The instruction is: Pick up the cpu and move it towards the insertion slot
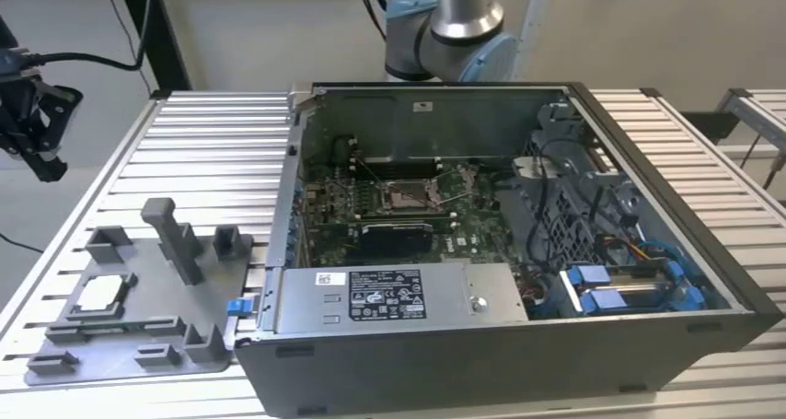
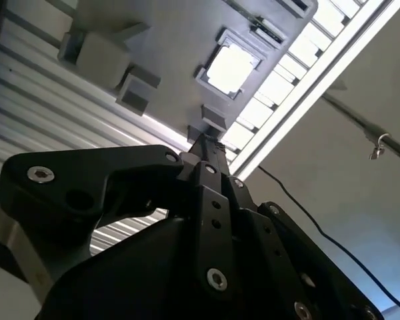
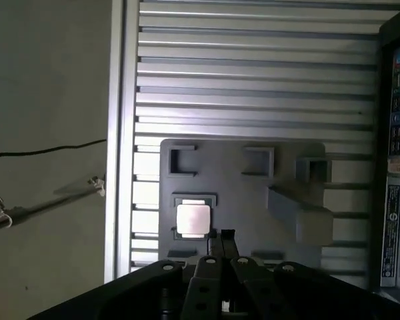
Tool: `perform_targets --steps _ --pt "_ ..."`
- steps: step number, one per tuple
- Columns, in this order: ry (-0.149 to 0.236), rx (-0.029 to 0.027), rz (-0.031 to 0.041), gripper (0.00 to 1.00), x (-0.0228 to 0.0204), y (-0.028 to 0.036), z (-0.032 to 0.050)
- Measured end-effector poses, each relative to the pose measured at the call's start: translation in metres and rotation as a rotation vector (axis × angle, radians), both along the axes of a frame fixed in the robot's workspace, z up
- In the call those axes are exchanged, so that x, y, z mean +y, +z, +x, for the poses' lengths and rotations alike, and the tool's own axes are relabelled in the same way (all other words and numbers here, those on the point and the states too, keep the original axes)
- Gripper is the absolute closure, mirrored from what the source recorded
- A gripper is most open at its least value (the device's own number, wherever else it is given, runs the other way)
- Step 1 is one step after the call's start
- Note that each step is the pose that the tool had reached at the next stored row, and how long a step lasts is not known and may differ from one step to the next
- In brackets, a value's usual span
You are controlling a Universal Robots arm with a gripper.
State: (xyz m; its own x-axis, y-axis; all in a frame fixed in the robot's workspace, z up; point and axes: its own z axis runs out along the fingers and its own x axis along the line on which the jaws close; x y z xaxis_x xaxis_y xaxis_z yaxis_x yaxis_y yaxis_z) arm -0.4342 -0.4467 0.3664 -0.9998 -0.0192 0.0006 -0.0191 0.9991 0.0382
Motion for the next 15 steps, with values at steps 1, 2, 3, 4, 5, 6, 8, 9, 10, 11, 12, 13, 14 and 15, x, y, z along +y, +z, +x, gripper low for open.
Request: perform_targets --steps 1,2,3,4,5,6,8,9,10,11,12,13,14,15 --pt "0.0 -0.0001 0.0001 1.0 -0.0004 -0.0002 -0.0017" --pt "0.0 -0.0001 0.0001 1.0 -0.0009 -0.0003 -0.0036" --pt "0.0 0.0 0.0001 1.0 -0.0013 -0.0004 -0.0053" --pt "0.0 -0.0003 0.0002 1.0 -0.0016 -0.0006 -0.0073" --pt "0.0 -0.0001 0.0001 1.0 -0.0018 -0.0006 -0.0093" --pt "0.0 -0.0001 0.0001 1.0 -0.002 -0.0007 -0.0111" --pt "0.0 -0.0001 0.0001 1.0 -0.0021 -0.0008 -0.0139" --pt "0.0 0.0 0.0001 1.0 -0.0021 -0.0009 -0.0153" --pt "0.0 -0.0001 0.0001 1.0 -0.0021 -0.0009 -0.0165" --pt "0.0 -0.0001 0.0001 1.0 -0.002 -0.001 -0.0176" --pt "0.0 -0.0002 0.0001 1.0 -0.0021 -0.001 -0.0185" --pt "0.0 0.0 0.0001 1.0 -0.0021 -0.001 -0.0188" --pt "0.0 -0.0001 0.0001 1.0 -0.0021 -0.001 -0.0188" --pt "0.0 -0.0001 0.0001 1.0 -0.0021 -0.001 -0.0188"
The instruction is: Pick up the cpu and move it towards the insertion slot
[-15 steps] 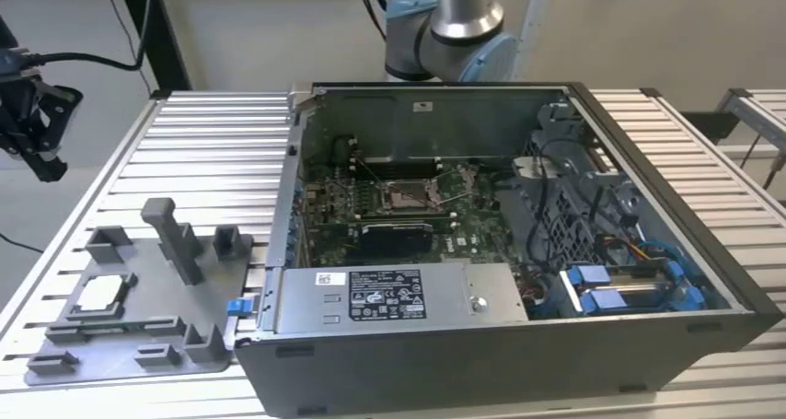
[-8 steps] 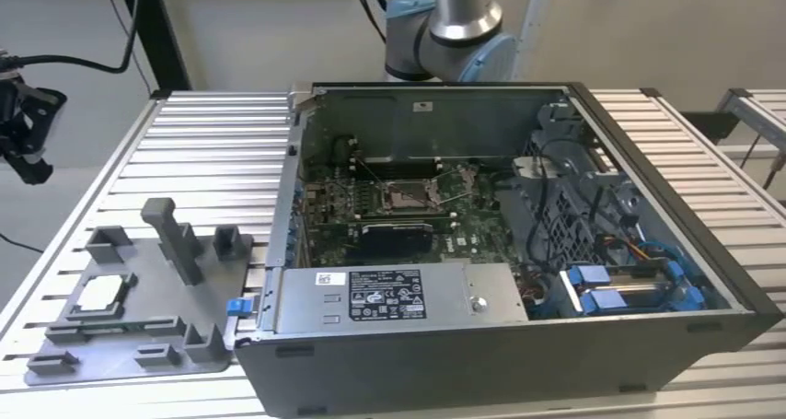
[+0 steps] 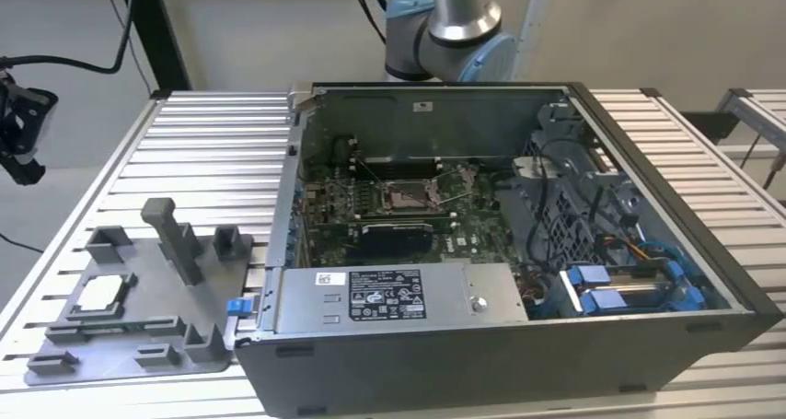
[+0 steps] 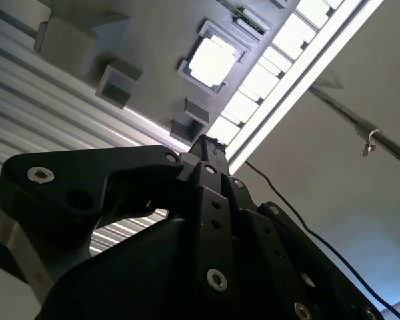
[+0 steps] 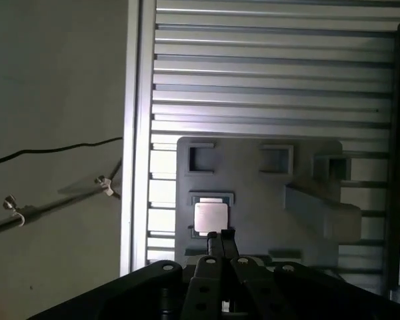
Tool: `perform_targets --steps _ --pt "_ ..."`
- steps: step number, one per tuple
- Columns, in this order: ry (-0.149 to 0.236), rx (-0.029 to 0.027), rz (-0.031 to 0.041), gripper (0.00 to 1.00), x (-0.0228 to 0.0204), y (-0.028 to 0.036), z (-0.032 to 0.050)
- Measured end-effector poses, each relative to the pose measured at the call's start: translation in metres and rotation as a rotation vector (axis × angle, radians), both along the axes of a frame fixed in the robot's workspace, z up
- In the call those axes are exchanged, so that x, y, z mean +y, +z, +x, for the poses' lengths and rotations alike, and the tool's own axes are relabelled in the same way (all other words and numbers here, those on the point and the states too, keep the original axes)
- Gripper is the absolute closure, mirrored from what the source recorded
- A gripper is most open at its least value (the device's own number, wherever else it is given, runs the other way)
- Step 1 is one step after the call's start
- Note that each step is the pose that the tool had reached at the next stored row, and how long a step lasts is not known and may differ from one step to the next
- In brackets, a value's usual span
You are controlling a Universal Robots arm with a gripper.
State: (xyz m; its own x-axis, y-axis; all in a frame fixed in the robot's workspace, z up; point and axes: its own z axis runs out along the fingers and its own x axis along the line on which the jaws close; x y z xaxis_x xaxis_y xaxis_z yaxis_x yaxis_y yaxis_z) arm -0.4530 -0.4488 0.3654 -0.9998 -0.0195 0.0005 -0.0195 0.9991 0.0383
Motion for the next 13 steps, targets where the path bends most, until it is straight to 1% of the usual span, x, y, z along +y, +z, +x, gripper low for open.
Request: perform_targets --steps 6,7,13 --pt "0.0 0.0001 0.0 1.0 0.0 0.0 -0.0005" --pt "0.0 0.0 0.0 0.0 0.0 0.0 -0.0005" --pt "0.0 0.0001 0.0 0.0 0.0 0.0 -0.001"
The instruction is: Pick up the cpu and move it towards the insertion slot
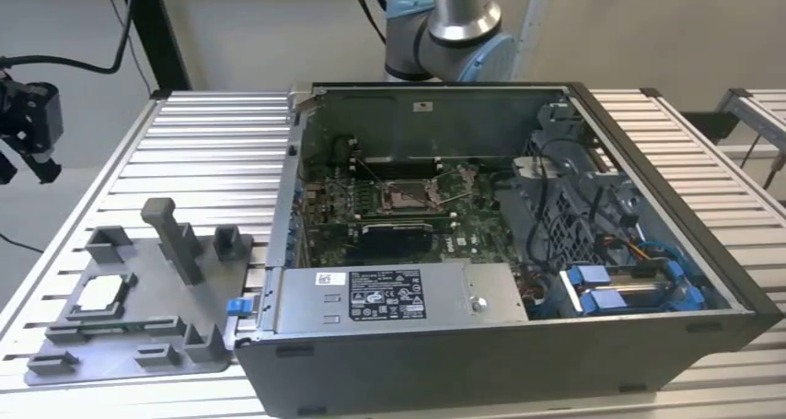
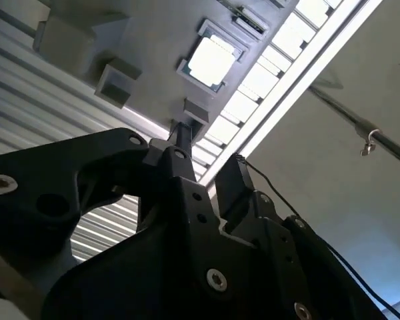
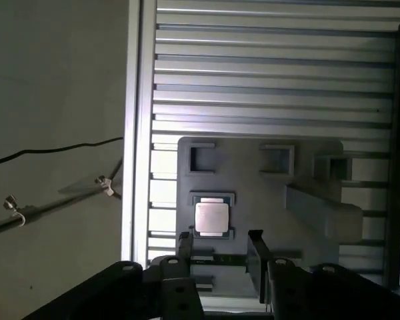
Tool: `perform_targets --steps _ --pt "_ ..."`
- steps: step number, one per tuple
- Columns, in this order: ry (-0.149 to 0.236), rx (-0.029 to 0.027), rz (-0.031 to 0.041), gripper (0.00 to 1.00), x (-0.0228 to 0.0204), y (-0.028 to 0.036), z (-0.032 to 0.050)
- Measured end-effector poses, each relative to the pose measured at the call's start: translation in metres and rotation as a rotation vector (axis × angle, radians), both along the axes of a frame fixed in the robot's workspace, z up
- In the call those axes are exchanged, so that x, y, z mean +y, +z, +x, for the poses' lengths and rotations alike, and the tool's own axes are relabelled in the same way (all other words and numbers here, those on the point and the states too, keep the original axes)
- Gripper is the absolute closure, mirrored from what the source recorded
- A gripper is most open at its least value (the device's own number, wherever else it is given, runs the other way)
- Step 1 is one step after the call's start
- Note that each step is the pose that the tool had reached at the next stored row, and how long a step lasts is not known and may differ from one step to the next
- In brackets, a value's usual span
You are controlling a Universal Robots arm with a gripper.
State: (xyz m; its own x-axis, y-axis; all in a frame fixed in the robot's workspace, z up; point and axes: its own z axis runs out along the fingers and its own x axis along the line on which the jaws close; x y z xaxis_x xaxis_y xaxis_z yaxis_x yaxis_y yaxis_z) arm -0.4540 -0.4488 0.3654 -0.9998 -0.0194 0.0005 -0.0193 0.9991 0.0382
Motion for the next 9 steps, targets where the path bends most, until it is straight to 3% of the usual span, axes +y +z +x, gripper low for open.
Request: perform_targets --steps 9 --pt "0.0 0.0 0.0 0.0 0.0 0.0 -0.0006"
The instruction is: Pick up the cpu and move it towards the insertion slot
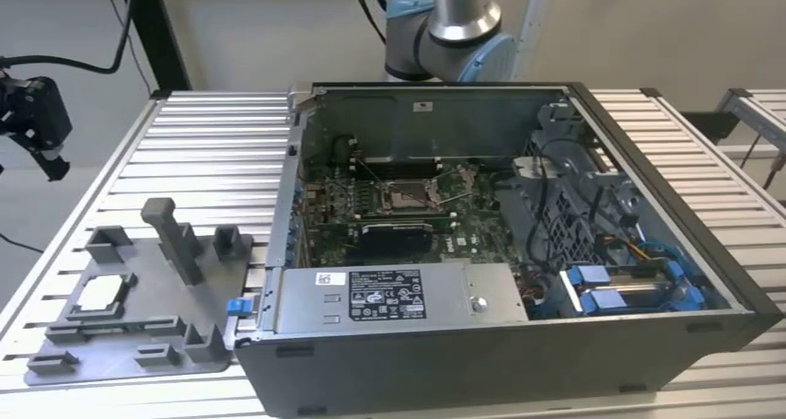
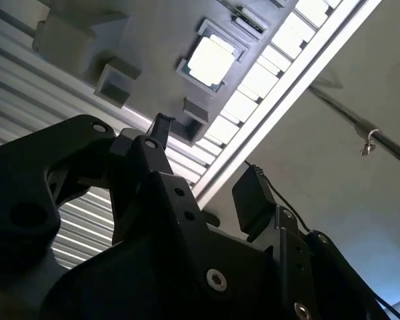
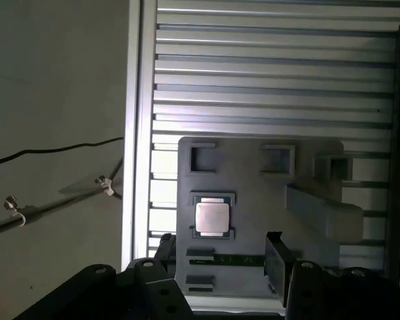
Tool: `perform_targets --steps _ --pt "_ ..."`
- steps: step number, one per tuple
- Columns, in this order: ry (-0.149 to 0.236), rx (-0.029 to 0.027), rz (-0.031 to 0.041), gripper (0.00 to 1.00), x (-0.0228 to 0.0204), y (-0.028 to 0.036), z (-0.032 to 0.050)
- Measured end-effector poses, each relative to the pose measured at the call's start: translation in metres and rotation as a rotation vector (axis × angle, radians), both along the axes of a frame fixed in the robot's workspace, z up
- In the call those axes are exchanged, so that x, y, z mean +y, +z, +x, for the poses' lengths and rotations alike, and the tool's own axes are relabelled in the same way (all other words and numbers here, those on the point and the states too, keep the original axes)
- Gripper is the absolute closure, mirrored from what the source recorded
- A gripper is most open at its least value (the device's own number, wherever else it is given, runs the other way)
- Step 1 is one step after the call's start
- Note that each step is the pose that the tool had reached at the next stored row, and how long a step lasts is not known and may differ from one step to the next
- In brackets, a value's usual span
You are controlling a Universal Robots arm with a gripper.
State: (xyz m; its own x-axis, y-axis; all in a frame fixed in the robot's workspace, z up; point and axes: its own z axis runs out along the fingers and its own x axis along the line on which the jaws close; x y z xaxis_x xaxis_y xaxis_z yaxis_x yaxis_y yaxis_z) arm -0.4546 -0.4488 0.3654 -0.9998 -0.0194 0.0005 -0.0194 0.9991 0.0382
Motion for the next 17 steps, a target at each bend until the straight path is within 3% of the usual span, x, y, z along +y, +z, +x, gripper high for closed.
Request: perform_targets --steps 4,12,17 --pt "0.0 -0.0002 0.0002 0.0 0.0 -0.0019 -0.0001" --pt "0.003 -0.0001 -0.0001 0.0 0.0 -0.0159 -0.0001" --pt "0.029 -0.0002 0.0 0.0 0.0 -0.0231 -0.0001"
